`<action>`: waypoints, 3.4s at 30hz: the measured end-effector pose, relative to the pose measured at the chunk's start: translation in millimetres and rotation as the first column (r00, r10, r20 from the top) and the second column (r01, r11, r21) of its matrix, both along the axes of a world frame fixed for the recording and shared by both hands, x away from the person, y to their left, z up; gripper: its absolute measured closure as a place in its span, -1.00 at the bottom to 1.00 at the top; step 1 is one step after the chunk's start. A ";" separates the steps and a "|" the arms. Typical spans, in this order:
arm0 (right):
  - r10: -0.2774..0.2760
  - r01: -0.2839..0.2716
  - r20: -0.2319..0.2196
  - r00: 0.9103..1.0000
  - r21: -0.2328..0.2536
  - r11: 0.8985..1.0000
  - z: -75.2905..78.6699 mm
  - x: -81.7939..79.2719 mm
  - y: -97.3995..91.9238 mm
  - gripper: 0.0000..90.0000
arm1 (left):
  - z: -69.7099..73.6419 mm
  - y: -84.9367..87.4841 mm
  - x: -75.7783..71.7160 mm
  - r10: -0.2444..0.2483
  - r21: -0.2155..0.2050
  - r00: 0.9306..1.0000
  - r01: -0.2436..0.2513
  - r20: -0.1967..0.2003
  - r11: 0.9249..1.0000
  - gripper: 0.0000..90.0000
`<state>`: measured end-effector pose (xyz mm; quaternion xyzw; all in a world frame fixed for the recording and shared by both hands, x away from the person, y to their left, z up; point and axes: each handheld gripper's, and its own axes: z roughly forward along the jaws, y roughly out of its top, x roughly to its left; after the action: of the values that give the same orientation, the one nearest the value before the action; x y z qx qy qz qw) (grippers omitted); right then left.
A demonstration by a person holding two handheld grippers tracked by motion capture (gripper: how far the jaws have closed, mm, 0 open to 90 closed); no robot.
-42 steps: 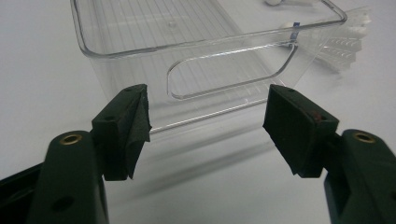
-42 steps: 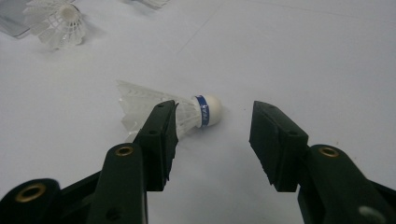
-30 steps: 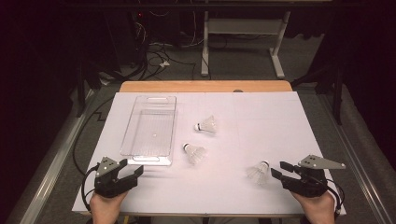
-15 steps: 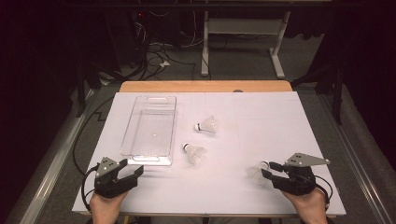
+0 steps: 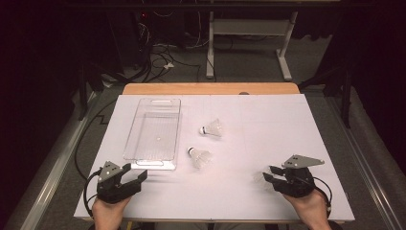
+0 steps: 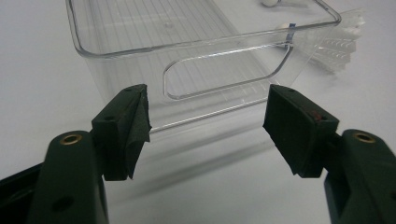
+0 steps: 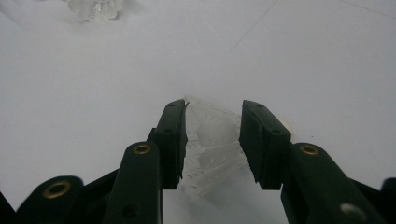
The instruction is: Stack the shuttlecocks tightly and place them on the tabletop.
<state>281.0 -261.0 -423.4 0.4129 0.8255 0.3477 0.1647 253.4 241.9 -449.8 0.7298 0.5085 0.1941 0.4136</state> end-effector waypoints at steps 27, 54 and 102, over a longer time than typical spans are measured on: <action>-0.003 0.005 0.029 1.000 -0.058 0.998 7.6 2.7 1.9 1.00 | -0.2 -0.5 0.1 -0.004 0.002 1.000 0.004 0.001 1.000 -0.29; 0.042 -0.038 0.064 0.997 -0.063 0.997 32.3 35.1 18.1 1.00 | -0.5 -1.6 0.3 -0.011 0.008 1.000 0.011 0.003 1.000 -0.29; 0.090 -0.089 -0.018 0.996 0.009 0.996 28.2 105.3 83.6 1.00 | -1.2 -3.8 0.8 -0.027 0.019 1.000 0.027 0.005 0.999 -0.31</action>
<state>386.3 -177.4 -395.1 0.3794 0.8433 0.3540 0.1396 254.2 238.1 -451.0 0.7400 0.4958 0.1953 0.4104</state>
